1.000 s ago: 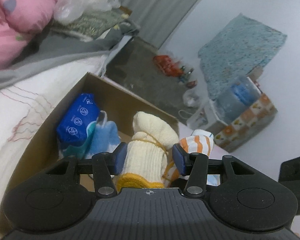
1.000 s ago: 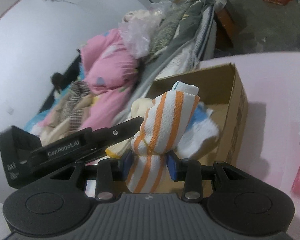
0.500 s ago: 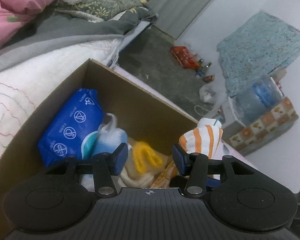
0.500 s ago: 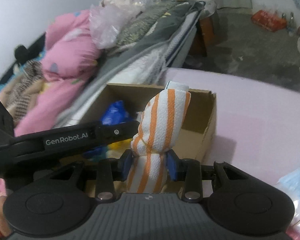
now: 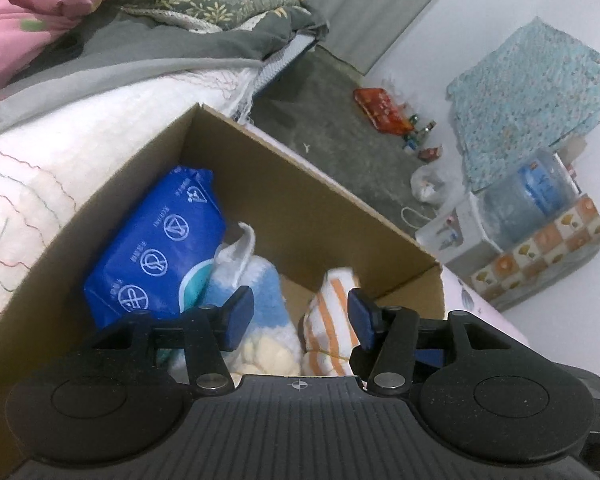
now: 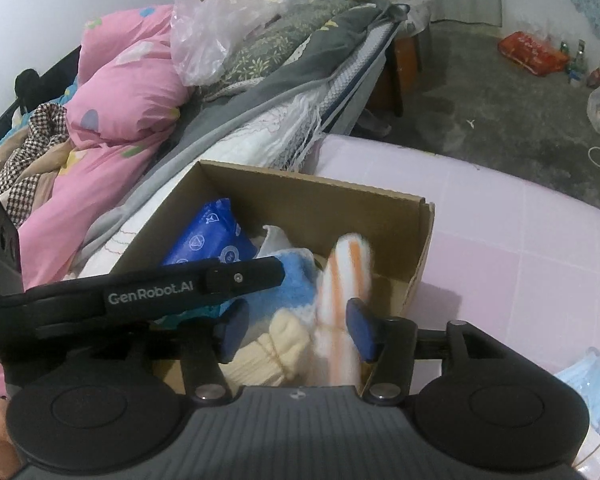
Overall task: Organize soft objects
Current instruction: 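Release the cream sock with the left tool while the right tool releases the striped sock, then withdraw both open tools from the box back over the table, then reach the right tool to the white tape roll on the table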
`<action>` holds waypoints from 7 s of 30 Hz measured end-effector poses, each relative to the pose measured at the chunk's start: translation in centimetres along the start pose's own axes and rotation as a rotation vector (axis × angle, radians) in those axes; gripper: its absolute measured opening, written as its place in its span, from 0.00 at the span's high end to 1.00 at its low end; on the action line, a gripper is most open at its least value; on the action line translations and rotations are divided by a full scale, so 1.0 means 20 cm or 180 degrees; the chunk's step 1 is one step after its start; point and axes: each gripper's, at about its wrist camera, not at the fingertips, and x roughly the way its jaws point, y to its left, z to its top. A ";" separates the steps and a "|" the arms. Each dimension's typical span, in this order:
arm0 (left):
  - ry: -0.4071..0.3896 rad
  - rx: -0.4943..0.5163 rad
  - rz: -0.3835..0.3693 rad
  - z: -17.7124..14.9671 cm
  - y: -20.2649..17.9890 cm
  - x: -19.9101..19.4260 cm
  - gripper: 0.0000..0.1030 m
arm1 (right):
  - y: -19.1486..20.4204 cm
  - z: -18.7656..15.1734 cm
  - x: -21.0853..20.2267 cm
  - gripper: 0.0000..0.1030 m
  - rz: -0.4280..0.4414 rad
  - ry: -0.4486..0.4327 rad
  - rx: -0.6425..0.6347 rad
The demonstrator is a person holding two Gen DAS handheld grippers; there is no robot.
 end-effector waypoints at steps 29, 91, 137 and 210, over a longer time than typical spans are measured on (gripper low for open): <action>0.0987 0.1766 0.0561 -0.16 -0.15 0.16 0.47 | -0.26 -0.48 -0.65 0.29 0.0605 -0.0645 0.0250; -0.0030 0.1040 0.0330 -0.21 -0.27 -0.44 0.04 | -0.63 -0.74 -0.81 0.29 0.0248 -0.0752 0.0658; -0.0339 0.1634 -0.0101 -1.34 -0.18 -0.84 0.01 | -1.11 -1.34 -0.70 0.76 0.0230 -0.0568 0.2196; -0.0059 0.1548 -0.0228 -1.32 -0.14 -0.70 0.01 | -0.93 -1.55 -0.65 0.71 0.1080 -0.0080 0.2124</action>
